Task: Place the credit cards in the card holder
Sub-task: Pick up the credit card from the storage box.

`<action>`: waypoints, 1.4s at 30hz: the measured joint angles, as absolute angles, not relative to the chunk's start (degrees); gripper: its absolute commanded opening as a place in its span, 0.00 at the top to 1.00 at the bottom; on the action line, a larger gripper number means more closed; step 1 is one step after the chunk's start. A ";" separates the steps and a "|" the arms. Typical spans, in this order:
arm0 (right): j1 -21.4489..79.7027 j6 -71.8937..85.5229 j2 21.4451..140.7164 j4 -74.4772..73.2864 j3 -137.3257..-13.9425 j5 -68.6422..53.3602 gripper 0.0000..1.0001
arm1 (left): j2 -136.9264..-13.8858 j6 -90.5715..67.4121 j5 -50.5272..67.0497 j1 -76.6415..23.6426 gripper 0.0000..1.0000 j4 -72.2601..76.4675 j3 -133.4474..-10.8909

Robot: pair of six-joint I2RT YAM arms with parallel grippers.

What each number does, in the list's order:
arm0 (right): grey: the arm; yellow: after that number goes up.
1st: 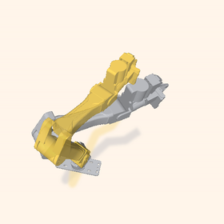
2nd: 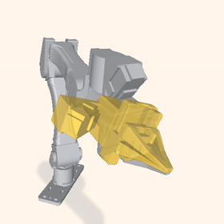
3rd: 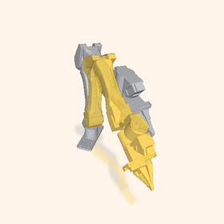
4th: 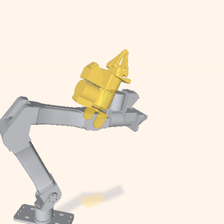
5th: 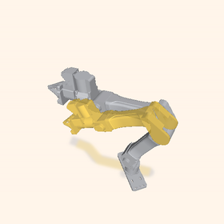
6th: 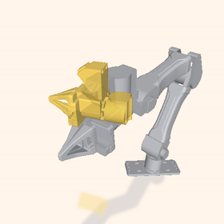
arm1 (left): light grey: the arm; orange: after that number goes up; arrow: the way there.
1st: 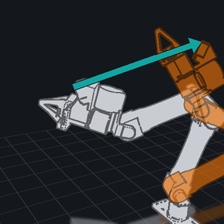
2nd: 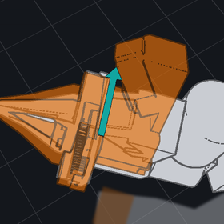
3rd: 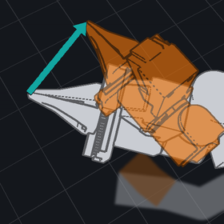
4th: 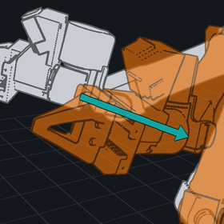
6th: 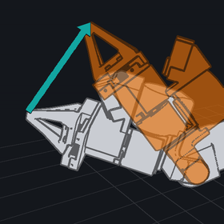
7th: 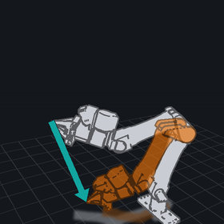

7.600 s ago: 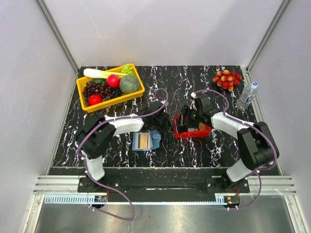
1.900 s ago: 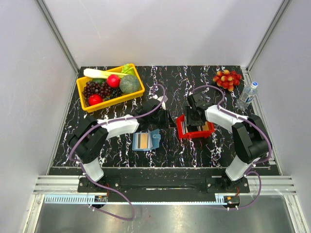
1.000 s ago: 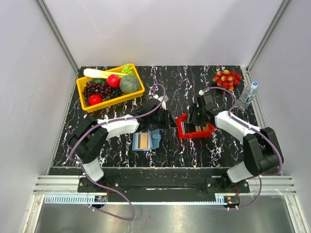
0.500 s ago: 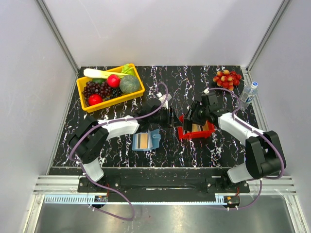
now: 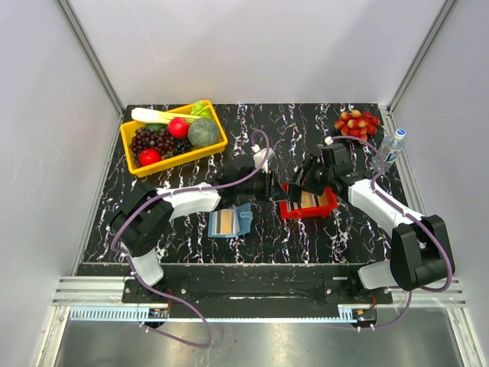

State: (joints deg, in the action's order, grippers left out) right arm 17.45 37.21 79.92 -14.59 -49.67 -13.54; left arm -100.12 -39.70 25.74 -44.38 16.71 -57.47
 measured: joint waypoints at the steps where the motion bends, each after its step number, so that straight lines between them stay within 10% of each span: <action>1: 17.45 37.21 79.90 -14.59 -49.67 -13.67 0.41 | -100.38 -39.66 25.82 -44.36 0.70 16.86 -57.47; 42: 17.28 37.19 79.88 -14.68 -49.67 -14.74 0.41 | -103.26 -38.92 29.78 -42.28 0.87 19.92 -57.52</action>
